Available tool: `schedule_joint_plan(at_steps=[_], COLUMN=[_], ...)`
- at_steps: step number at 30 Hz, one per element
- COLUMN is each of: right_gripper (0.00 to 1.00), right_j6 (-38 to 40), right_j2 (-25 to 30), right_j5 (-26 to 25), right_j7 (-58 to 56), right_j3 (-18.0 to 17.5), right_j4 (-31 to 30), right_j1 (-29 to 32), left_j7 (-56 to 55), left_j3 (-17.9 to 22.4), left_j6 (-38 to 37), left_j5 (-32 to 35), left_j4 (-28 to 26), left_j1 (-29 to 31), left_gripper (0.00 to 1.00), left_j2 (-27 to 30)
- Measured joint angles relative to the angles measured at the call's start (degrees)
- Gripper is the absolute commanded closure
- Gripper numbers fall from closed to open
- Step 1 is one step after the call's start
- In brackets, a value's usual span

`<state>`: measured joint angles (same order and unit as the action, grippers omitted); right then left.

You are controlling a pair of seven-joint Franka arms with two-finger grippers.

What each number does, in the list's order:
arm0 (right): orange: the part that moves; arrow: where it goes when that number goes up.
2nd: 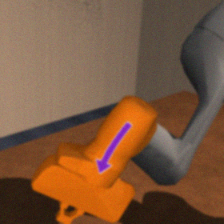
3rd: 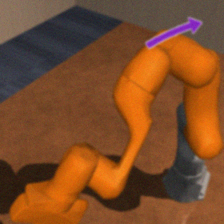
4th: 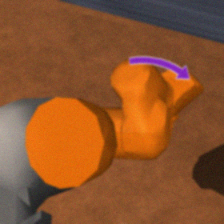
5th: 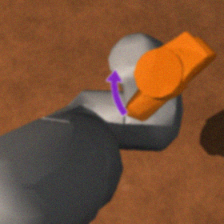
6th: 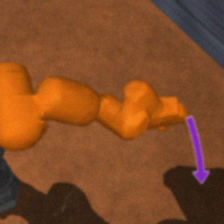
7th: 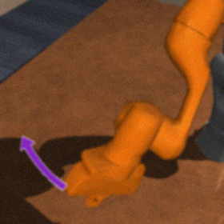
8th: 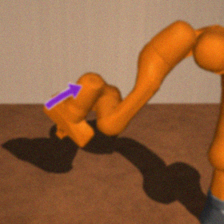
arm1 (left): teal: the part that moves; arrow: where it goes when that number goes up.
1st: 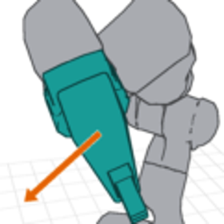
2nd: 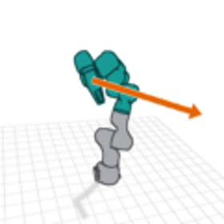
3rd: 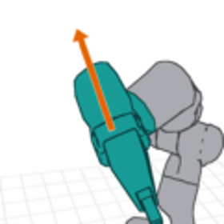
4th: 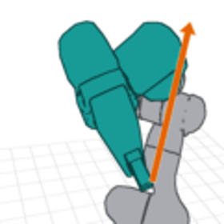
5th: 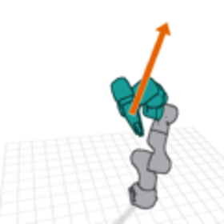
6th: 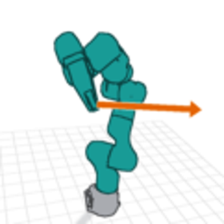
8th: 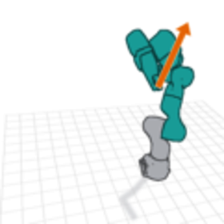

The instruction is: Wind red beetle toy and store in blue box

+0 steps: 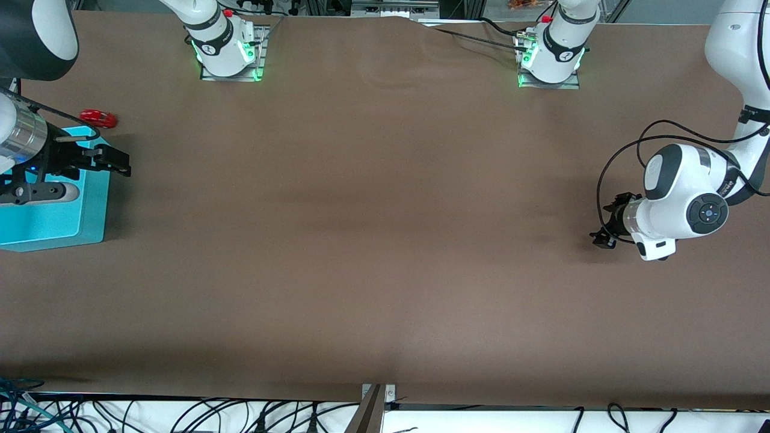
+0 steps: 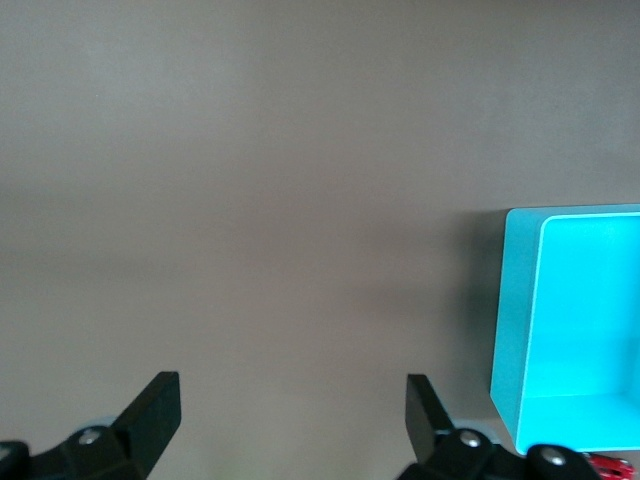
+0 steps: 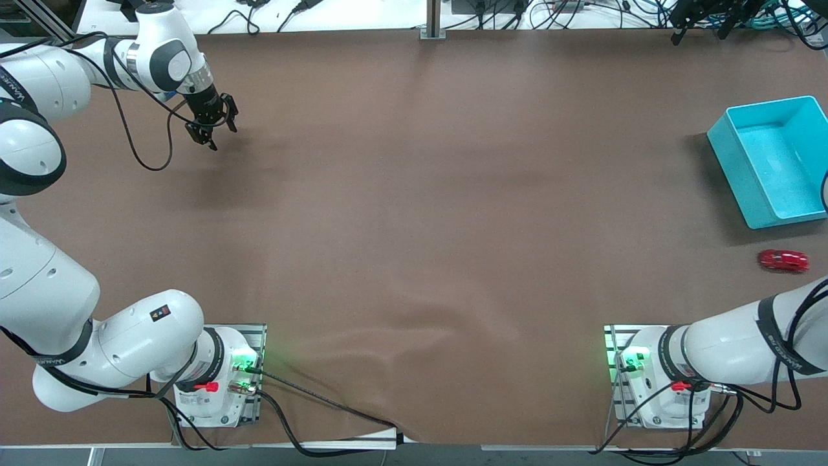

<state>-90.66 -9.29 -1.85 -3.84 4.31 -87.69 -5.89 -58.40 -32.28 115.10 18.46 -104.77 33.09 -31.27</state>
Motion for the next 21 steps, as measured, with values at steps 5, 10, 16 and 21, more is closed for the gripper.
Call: schedule_joint_plan(at_steps=[5, 10, 16, 21], right_gripper=[0.00, 0.00, 0.00, 0.00], right_j6=[0.00, 0.00, 0.00, 0.00], right_j2=[0.00, 0.00, 0.00, 0.00], right_j5=[0.00, 0.00, 0.00, 0.00], right_j7=[0.00, 0.00, 0.00, 0.02], right_j3=[0.00, 0.00, 0.00, 0.00], right_j4=[0.00, 0.00, 0.00, 0.00], right_j1=[0.00, 0.00, 0.00, -0.01], left_j7=[5.20, 11.27, 20.03, 25.17], left_j3=[0.00, -0.12, -1.57, -2.41], left_j6=[-1.85, -5.48, -12.75, -16.15], left_j5=[0.00, 0.00, -0.03, -2.62], left_j4=[1.86, 4.70, 10.40, 15.37], left_j1=[0.01, 0.01, 0.07, 0.06], left_gripper=[0.00, 0.00, 0.00, 0.00], left_j2=[0.00, 0.00, 0.07, 0.23])
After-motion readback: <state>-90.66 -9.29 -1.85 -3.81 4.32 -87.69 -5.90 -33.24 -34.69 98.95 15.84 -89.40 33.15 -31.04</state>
